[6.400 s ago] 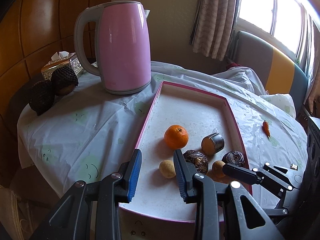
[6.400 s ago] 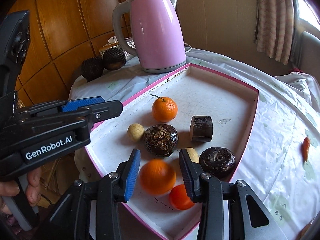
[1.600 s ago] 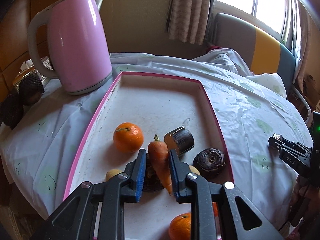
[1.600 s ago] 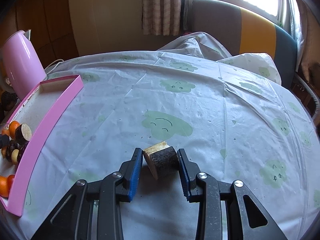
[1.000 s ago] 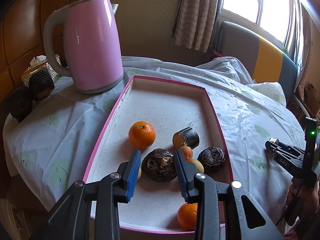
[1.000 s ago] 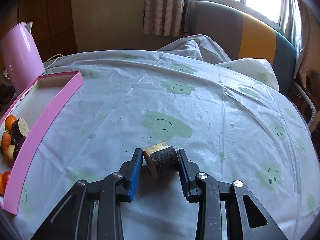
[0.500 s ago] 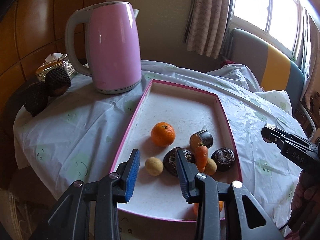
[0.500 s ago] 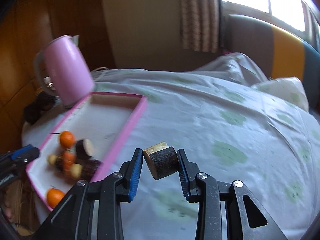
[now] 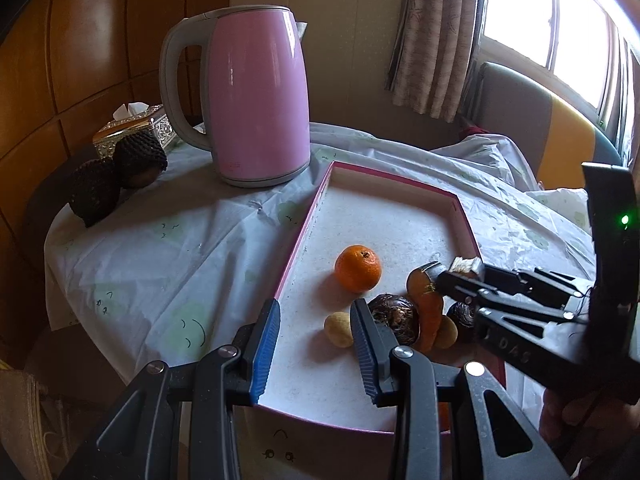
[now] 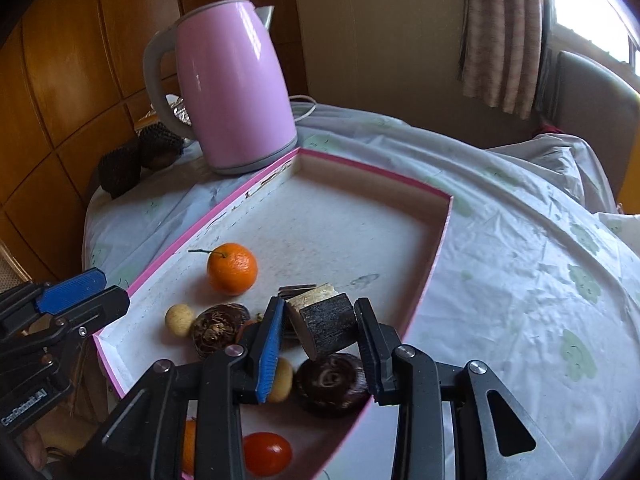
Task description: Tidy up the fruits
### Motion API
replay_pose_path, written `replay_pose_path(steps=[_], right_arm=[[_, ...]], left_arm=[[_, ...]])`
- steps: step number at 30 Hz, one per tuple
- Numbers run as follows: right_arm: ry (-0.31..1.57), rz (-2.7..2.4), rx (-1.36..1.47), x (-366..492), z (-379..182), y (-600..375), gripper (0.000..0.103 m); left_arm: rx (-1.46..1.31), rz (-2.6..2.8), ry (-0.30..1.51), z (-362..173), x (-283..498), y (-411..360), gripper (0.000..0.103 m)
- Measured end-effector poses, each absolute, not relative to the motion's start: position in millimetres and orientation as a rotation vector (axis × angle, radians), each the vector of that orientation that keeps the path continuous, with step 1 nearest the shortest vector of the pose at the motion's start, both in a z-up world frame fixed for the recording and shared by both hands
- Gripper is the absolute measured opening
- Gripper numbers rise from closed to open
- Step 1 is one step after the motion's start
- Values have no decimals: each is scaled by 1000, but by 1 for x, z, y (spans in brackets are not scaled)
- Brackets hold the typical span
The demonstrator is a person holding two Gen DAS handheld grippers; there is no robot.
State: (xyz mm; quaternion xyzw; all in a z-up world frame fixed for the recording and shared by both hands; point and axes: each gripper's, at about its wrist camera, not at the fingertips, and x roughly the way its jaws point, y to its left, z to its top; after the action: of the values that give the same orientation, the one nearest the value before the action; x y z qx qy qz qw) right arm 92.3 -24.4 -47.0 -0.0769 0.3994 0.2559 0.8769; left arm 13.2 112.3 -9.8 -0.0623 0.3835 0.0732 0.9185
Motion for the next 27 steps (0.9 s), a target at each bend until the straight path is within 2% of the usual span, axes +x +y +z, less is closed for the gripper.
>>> replay_pose_path(steps=[3,4,5,7,11,13,14,22,27], right_arm=[[820,523,-151,88,-47,-25,37],[819,522,-140,87,-47,-26,40],[813,522,-132,86,-46,-28,49],[798,521,-121,82,-43,-31,61],[770,508,-121,71,-36,-33,61],[751,493,-119,64,-32,-35,63],[740,483,-117,61,-30,-36,67],[666,393,-117,32,-17,-46,76],[648,354,-118,20,-17,-51,78]], left_arm=[[-128,158,785,-9,12,113,37],[-128,160,783,-9,11,113,37],[-127,163,783,-9,11,113,37],[-125,168,778,-8,10,112,37],[-120,171,773,-6,6,109,38],[-119,171,769,-4,5,108,52],[-119,170,763,-3,4,108,53],[-92,171,741,2,-2,100,53],[-68,188,721,6,-7,94,54]])
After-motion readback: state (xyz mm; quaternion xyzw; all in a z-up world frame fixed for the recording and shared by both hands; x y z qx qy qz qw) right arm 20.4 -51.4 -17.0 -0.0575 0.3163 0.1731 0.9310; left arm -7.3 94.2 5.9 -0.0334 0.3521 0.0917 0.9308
